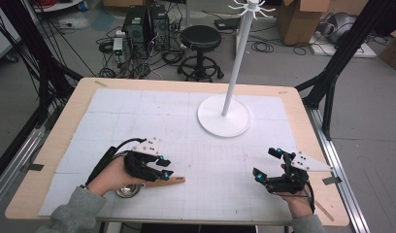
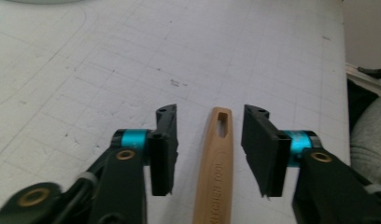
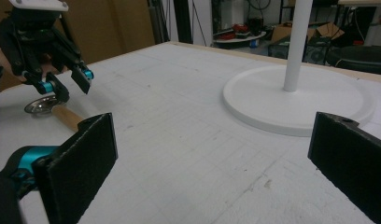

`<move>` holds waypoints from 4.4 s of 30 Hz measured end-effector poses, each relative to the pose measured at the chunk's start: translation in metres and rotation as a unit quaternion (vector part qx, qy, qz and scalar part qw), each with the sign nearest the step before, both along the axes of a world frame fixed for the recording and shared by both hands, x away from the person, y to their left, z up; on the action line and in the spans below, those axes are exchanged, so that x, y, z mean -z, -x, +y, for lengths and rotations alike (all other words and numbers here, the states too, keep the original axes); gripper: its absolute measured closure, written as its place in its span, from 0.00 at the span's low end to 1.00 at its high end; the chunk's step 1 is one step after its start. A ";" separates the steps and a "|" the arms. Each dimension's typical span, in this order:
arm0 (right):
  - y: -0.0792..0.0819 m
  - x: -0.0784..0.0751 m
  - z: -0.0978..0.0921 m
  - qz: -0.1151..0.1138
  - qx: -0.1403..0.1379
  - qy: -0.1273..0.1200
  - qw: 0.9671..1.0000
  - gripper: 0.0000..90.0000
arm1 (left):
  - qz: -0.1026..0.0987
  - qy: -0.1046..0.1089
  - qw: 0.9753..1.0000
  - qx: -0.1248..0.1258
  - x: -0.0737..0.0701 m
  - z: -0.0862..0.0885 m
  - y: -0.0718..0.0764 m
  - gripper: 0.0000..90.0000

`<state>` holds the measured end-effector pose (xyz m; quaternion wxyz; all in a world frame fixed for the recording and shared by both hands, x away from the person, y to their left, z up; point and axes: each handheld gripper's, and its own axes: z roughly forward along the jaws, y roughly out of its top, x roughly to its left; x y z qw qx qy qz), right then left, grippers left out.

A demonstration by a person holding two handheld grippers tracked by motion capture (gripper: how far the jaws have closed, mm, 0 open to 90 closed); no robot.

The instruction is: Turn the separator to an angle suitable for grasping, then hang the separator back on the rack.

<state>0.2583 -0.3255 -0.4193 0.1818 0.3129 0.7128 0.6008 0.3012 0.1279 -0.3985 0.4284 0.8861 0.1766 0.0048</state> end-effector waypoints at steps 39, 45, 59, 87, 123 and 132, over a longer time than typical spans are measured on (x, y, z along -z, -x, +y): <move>-0.005 0.004 0.010 0.012 -0.028 0.010 0.999 0.01 | -0.020 -0.063 0.994 0.085 -0.006 0.021 0.024 0.27; -0.004 0.003 0.011 0.011 -0.029 0.012 0.999 0.01 | -0.013 -0.079 0.993 0.083 -0.001 0.022 0.024 0.27; -0.004 0.004 0.014 0.013 -0.036 0.013 0.999 0.01 | 0.001 -0.100 0.991 0.090 0.005 0.021 0.017 0.29; -0.003 0.004 0.011 0.015 -0.037 0.011 0.999 0.01 | 0.014 -0.136 0.985 0.102 0.014 0.020 0.012 0.40; -0.003 0.006 0.012 0.022 -0.042 0.014 0.999 0.01 | -0.002 -0.206 0.973 0.100 0.018 0.029 0.009 0.51; -0.002 0.006 0.013 0.022 -0.042 0.014 0.999 0.01 | -0.006 -0.212 0.972 0.100 0.018 0.030 0.009 0.55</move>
